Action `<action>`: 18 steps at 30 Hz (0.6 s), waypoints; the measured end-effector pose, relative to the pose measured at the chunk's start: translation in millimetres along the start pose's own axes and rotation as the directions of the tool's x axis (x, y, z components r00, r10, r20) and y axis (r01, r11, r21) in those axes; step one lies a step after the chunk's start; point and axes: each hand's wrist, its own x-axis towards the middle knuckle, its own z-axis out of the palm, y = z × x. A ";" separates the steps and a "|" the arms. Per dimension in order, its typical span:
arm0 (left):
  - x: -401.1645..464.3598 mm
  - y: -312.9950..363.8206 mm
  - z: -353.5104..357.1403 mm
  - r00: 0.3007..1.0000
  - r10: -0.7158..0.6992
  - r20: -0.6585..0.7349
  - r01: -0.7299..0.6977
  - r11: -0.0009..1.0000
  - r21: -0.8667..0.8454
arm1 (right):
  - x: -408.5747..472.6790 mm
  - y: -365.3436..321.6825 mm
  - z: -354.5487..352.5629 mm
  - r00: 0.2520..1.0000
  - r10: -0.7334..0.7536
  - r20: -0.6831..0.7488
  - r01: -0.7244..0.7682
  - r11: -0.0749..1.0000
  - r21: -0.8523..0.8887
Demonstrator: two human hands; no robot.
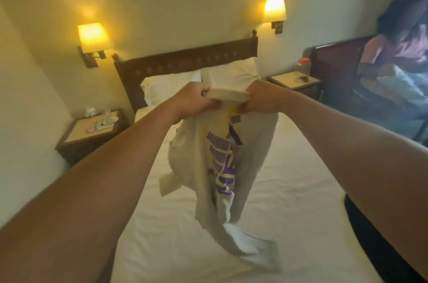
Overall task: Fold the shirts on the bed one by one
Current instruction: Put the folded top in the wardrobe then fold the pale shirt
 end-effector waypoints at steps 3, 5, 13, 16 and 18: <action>-25.0 11.1 -43.3 0.992 0.043 -0.121 -0.033 0.996 0.084 | -3.3 -37.1 -11.8 0.996 0.000 -0.085 0.000 1.000 0.008; -39.2 16.6 -64.3 0.982 0.058 -0.181 -0.033 0.990 0.135 | -7.9 -59.7 -19.1 0.983 -0.059 -0.173 0.052 0.998 -0.041; -66.4 41.4 -120.0 0.969 -0.045 -0.242 0.068 0.994 0.086 | 4.4 -105.4 -46.2 0.813 -0.076 -0.578 0.253 0.939 0.231; -64.5 41.0 -124.7 0.924 -0.008 -0.382 -0.003 1.000 -0.029 | 4.5 -97.7 -54.7 0.945 -0.169 -0.279 0.295 0.810 0.506; -63.3 37.3 -124.6 0.910 0.005 -0.415 -0.012 1.000 -0.014 | 0.4 -89.0 -55.9 0.960 -0.279 0.014 0.226 0.806 0.548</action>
